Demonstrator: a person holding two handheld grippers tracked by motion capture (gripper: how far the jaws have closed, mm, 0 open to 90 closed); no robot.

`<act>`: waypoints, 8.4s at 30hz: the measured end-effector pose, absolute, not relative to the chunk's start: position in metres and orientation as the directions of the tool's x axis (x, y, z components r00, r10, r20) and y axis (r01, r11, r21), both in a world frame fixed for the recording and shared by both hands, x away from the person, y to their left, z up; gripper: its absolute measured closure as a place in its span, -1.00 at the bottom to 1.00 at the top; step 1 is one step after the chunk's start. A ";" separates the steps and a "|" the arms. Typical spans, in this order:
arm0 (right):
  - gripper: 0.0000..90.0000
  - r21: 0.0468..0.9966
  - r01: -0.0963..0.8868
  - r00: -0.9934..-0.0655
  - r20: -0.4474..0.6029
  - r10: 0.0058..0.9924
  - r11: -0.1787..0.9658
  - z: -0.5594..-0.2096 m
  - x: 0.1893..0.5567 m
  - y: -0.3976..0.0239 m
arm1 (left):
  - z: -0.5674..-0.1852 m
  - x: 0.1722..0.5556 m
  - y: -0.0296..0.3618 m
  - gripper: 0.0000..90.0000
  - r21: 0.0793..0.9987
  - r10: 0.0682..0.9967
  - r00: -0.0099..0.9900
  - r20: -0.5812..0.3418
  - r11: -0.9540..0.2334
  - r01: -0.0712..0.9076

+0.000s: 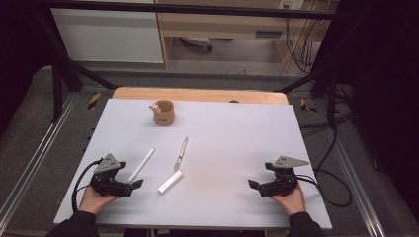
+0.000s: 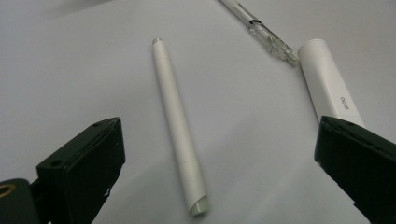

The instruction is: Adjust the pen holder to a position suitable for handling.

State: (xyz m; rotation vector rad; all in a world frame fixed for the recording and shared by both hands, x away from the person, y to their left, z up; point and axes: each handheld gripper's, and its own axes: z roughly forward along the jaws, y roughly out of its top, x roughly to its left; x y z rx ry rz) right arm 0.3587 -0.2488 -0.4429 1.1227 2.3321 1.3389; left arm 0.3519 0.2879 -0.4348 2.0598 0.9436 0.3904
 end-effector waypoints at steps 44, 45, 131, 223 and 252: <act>-0.99 0.808 0.503 -0.684 0.153 0.714 0.309 -0.443 0.359 -0.249 | -0.378 0.378 0.251 -0.95 0.796 0.725 0.688 0.039 -0.438 0.417; -0.99 0.807 0.502 -0.685 0.152 0.713 0.311 -0.443 0.359 -0.248 | -0.376 0.380 0.249 -0.95 0.797 0.725 0.688 0.041 -0.439 0.415; -0.99 0.792 0.508 -0.698 0.147 0.701 0.340 -0.446 0.360 -0.246 | -0.386 0.545 0.165 -0.21 0.686 0.737 0.616 0.278 -0.601 0.410; -0.99 0.782 0.515 -0.701 0.147 0.698 0.352 -0.447 0.360 -0.245 | -0.390 0.478 0.141 0.78 0.537 0.634 0.731 0.251 -0.720 0.440; -0.99 0.782 0.514 -0.703 0.148 0.695 0.353 -0.447 0.360 -0.245 | -0.383 0.502 0.143 0.49 0.597 0.670 0.712 0.209 -0.664 0.450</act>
